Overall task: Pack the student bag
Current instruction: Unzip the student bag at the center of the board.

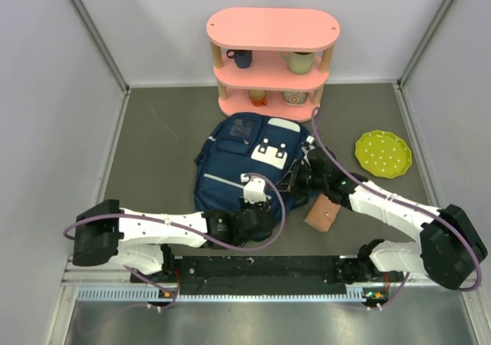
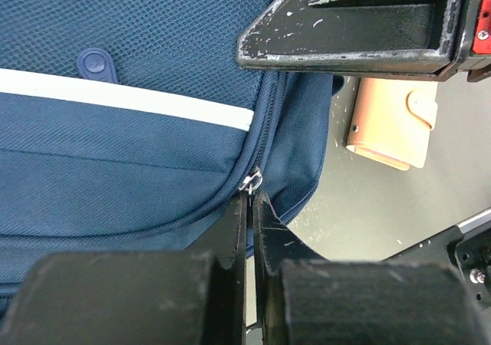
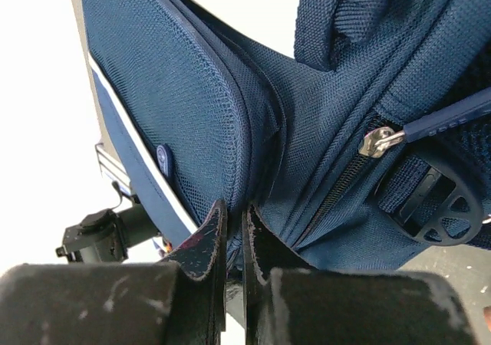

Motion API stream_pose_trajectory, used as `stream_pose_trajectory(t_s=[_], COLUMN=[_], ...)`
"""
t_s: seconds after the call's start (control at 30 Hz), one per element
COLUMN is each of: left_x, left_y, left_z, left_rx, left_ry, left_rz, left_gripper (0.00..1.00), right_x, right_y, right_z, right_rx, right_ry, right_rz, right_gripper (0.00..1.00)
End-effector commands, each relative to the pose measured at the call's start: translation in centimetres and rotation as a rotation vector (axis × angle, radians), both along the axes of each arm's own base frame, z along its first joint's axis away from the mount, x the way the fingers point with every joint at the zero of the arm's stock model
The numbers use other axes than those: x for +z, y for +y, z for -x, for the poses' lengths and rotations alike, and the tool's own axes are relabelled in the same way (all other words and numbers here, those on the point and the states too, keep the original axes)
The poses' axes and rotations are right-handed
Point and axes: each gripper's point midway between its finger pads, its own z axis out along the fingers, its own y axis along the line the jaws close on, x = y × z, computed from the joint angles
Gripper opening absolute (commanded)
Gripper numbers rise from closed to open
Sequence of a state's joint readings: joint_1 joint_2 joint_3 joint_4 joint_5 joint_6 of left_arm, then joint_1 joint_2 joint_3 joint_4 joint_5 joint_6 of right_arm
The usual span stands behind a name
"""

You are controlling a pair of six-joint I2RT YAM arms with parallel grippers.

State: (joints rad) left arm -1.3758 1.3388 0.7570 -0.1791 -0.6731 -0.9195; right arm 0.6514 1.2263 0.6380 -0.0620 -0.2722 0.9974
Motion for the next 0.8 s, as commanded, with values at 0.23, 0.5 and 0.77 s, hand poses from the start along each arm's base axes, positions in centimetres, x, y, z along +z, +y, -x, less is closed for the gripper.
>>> stream_pose_trajectory(t_s=[0.23, 0.5, 0.77], left_x=[-1.9, -1.6, 0.9], left_y=[10.1, 14.4, 7.5], left_z=[-0.1, -1.5, -0.5], left_rx=[0.105, 0.228, -0.004], left_ry=[0.024, 0.009, 0.035], left_rz=[-0.220, -0.179, -0.020], left_gripper=[0.00, 0.00, 0.00], right_x=[3.0, 4.2, 5.5], right_y=[-5.5, -5.2, -4.6], right_z=[-5.8, -6.6, -2.8], right_rx=[-0.104, -0.067, -0.032], right_ry=[-0.221, -0.262, -0.173], right_rz=[0.192, 0.203, 0.074], right_gripper=[0.00, 0.00, 0.64])
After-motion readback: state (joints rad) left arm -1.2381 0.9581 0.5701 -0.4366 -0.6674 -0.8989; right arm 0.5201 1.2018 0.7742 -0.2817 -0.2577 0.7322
